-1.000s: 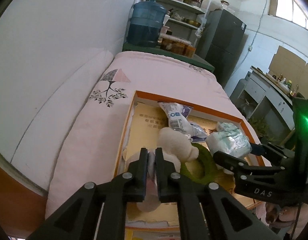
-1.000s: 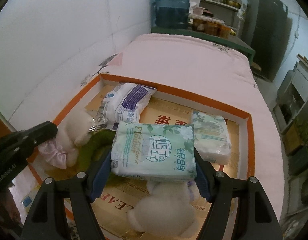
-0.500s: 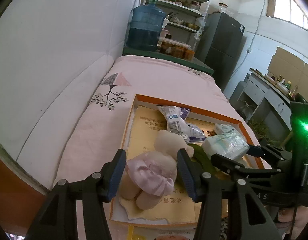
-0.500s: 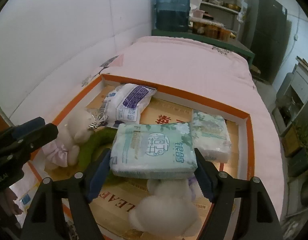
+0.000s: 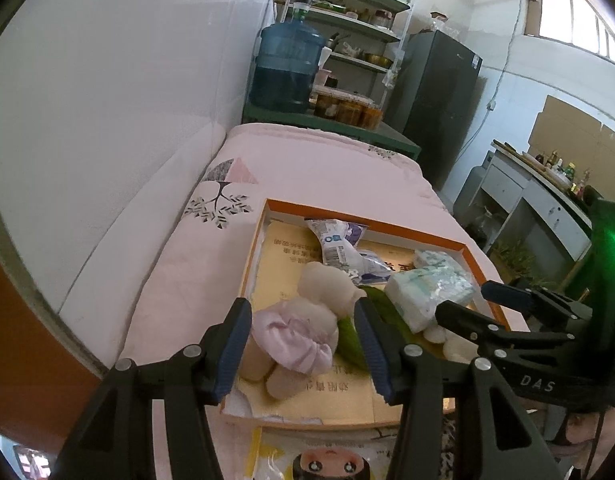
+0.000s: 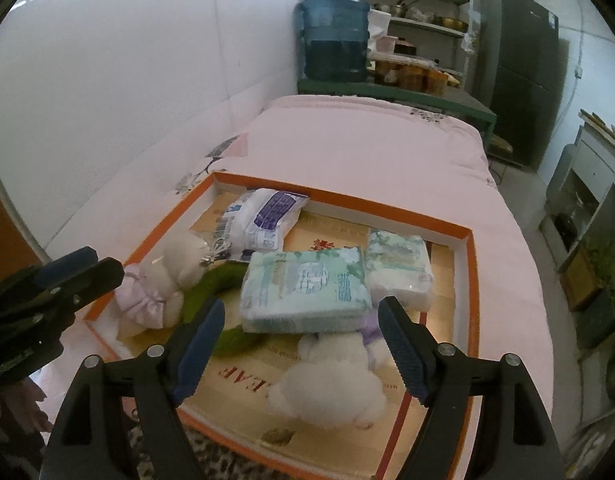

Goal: Organize soft objects
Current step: 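Lower the tissue pack and bunny into the tray and open both grippers, then withdraw both tools from the tray toward the remaining items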

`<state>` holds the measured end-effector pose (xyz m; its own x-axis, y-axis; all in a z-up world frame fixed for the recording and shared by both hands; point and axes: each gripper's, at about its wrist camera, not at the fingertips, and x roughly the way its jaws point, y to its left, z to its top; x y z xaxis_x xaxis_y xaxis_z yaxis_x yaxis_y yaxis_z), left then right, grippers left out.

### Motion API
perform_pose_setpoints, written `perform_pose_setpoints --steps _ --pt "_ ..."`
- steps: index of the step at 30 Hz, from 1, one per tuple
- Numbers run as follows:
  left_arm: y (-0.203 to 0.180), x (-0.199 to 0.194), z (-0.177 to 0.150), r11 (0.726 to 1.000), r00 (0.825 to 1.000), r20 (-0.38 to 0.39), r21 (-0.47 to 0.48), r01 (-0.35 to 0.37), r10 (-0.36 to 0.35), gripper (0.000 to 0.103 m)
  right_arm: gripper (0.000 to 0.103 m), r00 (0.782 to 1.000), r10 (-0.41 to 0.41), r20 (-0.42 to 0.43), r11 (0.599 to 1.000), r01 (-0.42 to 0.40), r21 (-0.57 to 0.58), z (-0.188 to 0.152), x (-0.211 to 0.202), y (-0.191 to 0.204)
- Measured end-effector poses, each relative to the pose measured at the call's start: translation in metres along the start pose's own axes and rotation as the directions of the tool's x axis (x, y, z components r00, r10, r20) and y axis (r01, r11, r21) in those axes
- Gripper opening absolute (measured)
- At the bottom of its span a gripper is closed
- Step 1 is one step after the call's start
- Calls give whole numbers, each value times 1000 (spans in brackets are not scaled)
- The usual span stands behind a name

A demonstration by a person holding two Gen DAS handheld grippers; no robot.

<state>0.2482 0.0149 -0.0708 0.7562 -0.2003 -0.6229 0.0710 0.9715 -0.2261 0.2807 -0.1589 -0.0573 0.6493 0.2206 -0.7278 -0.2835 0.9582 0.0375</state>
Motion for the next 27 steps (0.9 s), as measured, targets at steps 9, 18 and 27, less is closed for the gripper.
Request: perform_pose_setpoints --steps 9,18,27 --pt "-7 -30 -8 1000 1000 16 7 6 -7 53 80 1000 19 4 999 -20 26 -15 -28 6" --pt "-15 -62 -20 1000 999 38 29 8 -9 53 80 1000 29 10 999 -29 34 -39 -57 13" --pt "-22 -88 -35 998 999 44 49 29 -31 53 80 999 26 24 998 -27 60 -61 -89 15"
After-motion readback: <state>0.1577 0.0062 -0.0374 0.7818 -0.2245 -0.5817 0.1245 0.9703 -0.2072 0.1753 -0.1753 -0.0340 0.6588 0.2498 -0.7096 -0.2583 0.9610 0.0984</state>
